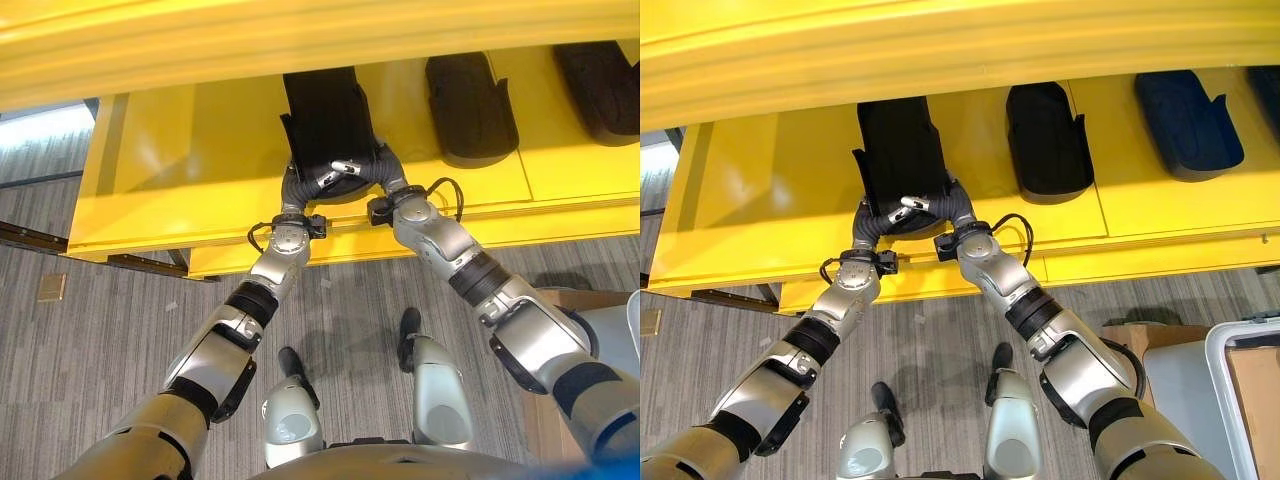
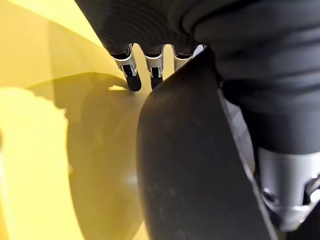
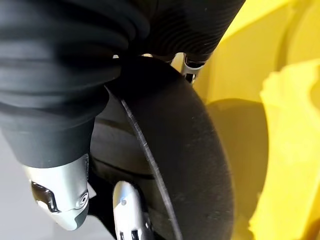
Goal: Move parts from the plastic box to the shelf.
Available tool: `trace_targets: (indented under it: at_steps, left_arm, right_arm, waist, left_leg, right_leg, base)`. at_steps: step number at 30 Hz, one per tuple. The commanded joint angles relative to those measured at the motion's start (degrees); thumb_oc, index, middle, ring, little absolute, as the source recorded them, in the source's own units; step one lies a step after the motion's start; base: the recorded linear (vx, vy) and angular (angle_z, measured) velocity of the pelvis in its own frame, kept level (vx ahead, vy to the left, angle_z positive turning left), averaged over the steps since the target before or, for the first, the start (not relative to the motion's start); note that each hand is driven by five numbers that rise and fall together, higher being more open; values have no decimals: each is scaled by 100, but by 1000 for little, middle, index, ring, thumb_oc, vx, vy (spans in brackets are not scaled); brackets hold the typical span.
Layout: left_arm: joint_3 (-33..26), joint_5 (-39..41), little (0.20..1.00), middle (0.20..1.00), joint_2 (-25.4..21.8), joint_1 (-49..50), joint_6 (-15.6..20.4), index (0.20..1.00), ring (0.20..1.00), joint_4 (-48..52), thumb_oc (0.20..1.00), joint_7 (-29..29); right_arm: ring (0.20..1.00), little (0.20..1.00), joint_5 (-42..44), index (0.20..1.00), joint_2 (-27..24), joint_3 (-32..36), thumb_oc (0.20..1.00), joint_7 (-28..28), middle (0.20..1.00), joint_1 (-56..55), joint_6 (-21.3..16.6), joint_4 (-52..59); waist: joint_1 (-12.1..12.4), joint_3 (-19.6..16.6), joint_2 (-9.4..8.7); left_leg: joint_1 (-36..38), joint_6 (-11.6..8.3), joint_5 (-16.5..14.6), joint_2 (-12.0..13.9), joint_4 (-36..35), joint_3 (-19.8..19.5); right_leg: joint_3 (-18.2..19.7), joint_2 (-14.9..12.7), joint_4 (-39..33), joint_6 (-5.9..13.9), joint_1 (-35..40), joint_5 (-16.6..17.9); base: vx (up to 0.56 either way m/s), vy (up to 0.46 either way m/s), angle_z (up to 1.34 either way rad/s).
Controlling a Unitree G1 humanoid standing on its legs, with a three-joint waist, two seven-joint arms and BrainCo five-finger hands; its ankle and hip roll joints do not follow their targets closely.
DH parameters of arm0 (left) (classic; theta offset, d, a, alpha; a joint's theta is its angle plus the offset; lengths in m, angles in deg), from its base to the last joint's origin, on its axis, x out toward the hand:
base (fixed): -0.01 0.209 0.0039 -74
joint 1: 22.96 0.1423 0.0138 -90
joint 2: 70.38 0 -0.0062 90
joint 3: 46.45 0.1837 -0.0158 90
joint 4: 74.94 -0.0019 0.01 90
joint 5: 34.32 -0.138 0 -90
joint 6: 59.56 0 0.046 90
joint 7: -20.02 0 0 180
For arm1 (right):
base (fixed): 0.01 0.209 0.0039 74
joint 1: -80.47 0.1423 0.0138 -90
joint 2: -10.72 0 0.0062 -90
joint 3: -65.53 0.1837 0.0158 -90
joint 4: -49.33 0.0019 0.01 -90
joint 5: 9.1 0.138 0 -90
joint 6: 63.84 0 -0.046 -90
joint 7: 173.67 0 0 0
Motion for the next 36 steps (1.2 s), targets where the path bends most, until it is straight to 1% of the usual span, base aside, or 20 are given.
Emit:
trace_targets:
  at_steps: [1, 3, 5, 7, 8, 10, 11, 13, 14, 15, 18, 21, 22, 24, 25, 26, 27, 31, 34, 36]
  left_arm:
    - [557, -606, 1000, 1000, 226, -1087, 348, 1000, 1000, 292, 1000, 5]
    - [522, -712, 1000, 1000, 196, -1075, 328, 1000, 1000, 261, 1000, -72]
    - [513, -854, 1000, 1000, 132, -1062, 313, 1000, 1000, 228, 1000, -236]
    - [481, -1007, 1000, 1000, 27, -1112, 274, 1000, 1000, 176, 1000, -382]
    - [465, -1061, 1000, 1000, -23, -1138, 223, 1000, 1000, 186, 1000, -488]
    - [423, -1182, 1000, 1000, -124, -1174, 72, 1000, 1000, 178, 1000, -689]
    - [414, -1199, 1000, 1000, -138, -1179, 43, 1000, 1000, 175, 1000, -725]
    - [353, -1414, 1000, 1000, -233, -1208, -136, 1000, 1000, 134, 1000, -919]
    - [335, -1507, 1000, 1000, -307, -1234, -270, 1000, 1000, 124, 1000, -937]
    - [338, -1619, 1000, 1000, -476, -1314, -533, 1000, 1000, 55, 1000, -952]
    - [307, -1545, 1000, 1000, -660, -1372, -731, 1000, 1000, -10, 1000, -1062]
    - [291, -1431, 1000, 1000, -718, -1388, -789, 1000, 1000, -28, 1000, -1040]
    - [223, -1334, 1000, 1000, -792, -1382, -838, 1000, 1000, -121, 1000, -1088]
    - [219, -1206, 1000, 1000, -792, -1390, -861, 1000, 1000, -160, 1000, -1116]
    - [203, -1146, 1000, 1000, -776, -1378, -854, 1000, 1000, -181, 1000, -1149]
    - [195, -1148, 1000, 1000, -764, -1370, -860, 1000, 1000, -199, 1000, -1146]
    - [198, -1155, 1000, 1000, -726, -1344, -861, 1000, 1000, -242, 1000, -1142]
    - [192, -1224, 1000, 1000, -648, -1294, -889, 1000, 1000, -292, 1000, -1280]
    - [200, -1206, 1000, 1000, -683, -1287, -879, 1000, 1000, -259, 1000, -1331]
    - [173, -1189, 1000, 1000, -690, -1270, -805, 1000, 1000, -228, 1000, -1393]
  right_arm:
    - [1000, 1000, -11, 1000, 705, 54, 1000, -194, 1000, 875, -561, 154]
    - [1000, 1000, -55, 1000, 687, 85, 1000, -366, 1000, 804, -650, 183]
    - [1000, 1000, -235, 1000, 669, 162, 1000, -548, 1000, 760, -949, 168]
    - [1000, 1000, -707, 1000, 578, 282, 1000, -716, 1000, 771, -1074, 267]
    - [1000, 1000, -931, 1000, 542, 313, 1000, -804, 1000, 790, -1126, 315]
    - [1000, 1000, -1456, 1000, 466, 374, 1000, -995, 1000, 821, -1162, 402]
    - [1000, 1000, -1506, 1000, 452, 384, 1000, -1014, 1000, 828, -1157, 411]
    - [1000, 1000, -1754, 1000, 372, 410, 1000, -1069, 1000, 872, -973, 507]
    - [1000, 1000, -1812, 1000, 325, 412, 1000, -1084, 1000, 895, -914, 530]
    - [1000, 1000, -1830, 1000, 259, 405, 1000, -1049, 1000, 949, -811, 547]
    - [1000, 1000, -1802, 1000, 200, 355, 1000, -974, 1000, 969, -632, 607]
    - [1000, 1000, -1752, 1000, 192, 324, 1000, -1004, 1000, 972, -562, 611]
    - [1000, 1000, -1864, 1000, 199, 253, 1000, -870, 1000, 1028, -476, 494]
    - [1000, 1000, -1940, 1000, 210, 203, 1000, -653, 1000, 1074, -541, 407]
    - [1000, 1000, -2068, 1000, 244, 163, 1000, -637, 1000, 1099, -501, 417]
    - [1000, 1000, -2096, 1000, 250, 113, 1000, -645, 1000, 1117, -453, 419]
    - [1000, 1000, -2093, 1000, 268, 33, 1000, -698, 1000, 1154, -313, 390]
    - [1000, 1000, -2155, 1000, 273, -33, 1000, -930, 1000, 1245, -287, 283]
    - [1000, 1000, -2054, 1000, 210, 6, 1000, -940, 1000, 1285, -352, 249]
    - [1000, 1000, -1966, 1000, 193, 35, 1000, -947, 1000, 1311, -520, 218]
  waist:
    - [-17, 129, -127]
    - [-44, 116, -118]
    - [-60, 101, -101]
    - [-88, 77, -77]
    - [-78, 75, -55]
    - [-82, 63, -23]
    - [-81, 58, -18]
    - [-82, 37, 3]
    - [-79, 26, 16]
    - [-68, 13, 38]
    - [-54, 3, 66]
    - [-45, -4, 78]
    - [-4, -25, 98]
    - [18, -27, 103]
    - [29, -29, 100]
    - [43, -30, 98]
    - [66, -39, 88]
    - [102, -54, 67]
    - [123, -53, 58]
    - [139, -52, 56]
  left_leg:
    - [-327, 143, 23, 19, 261, -238]
    - [-297, 143, 24, 10, 235, -217]
    - [-276, 137, 24, 9, 223, -198]
    - [-248, 132, 23, -11, 195, -182]
    - [-296, 180, 125, 13, 169, -134]
    - [-274, 184, 118, -9, 155, -136]
    - [-269, 184, 118, -12, 149, -135]
    - [-249, 184, 113, -29, 140, -137]
    - [-238, 186, 108, -42, 135, -138]
    - [-235, 187, 95, -64, 138, -148]
    - [-216, 178, 109, -86, 132, -161]
    - [-204, 180, 113, -95, 131, -164]
    - [-184, 180, 107, -123, 125, -186]
    - [-176, 183, 98, -138, 121, -199]
    - [-183, 185, 87, -140, 125, -213]
    - [-175, 189, 79, -143, 121, -217]
    - [-178, 195, 65, -149, 128, -227]
    - [-158, 199, 58, -155, 118, -252]
    - [-156, 200, 52, -163, 117, -272]
    - [-145, 195, 52, -171, 100, -282]
  right_leg:
    - [72, -39, -248, 290, 634, -501]
    - [97, -42, -283, 286, 663, -502]
    - [100, -51, -324, 283, 698, -495]
    - [118, -68, -348, 292, 718, -496]
    - [111, -40, -393, 239, 668, -389]
    - [113, -54, -398, 243, 692, -401]
    - [114, -53, -403, 243, 696, -400]
    - [114, -65, -412, 248, 720, -409]
    - [115, -72, -417, 250, 734, -416]
    - [110, -93, -414, 254, 746, -429]
    - [96, -111, -431, 253, 782, -442]
    - [91, -119, -443, 251, 804, -445]
    - [68, -145, -466, 251, 842, -445]
    - [57, -157, -480, 249, 862, -446]
    - [54, -159, -471, 251, 854, -448]
    - [44, -167, -475, 253, 867, -447]
    - [25, -173, -478, 251, 878, -448]
    - [-5, -176, -488, 251, 919, -449]
    - [-14, -172, -497, 257, 934, -449]
    - [-20, -167, -516, 259, 956, -451]
  base:
    - [0, 0, 0]
    - [23, 30, -6]
    - [28, 40, -5]
    - [-5, 36, -2]
    - [-48, 13, -3]
    - [-12, 25, -3]
    - [22, 29, -3]
    - [24, 25, -4]
    - [27, 32, -4]
    - [17, 25, -4]
    - [0, 0, 0]
    - [5, 7, 1]
    - [8, 18, 5]
    - [0, 11, 9]
    - [-7, -3, 5]
    - [0, 0, 0]
    - [0, 0, 0]
    - [0, -2, 1]
    - [0, 0, 0]
    - [-25, 0, 4]
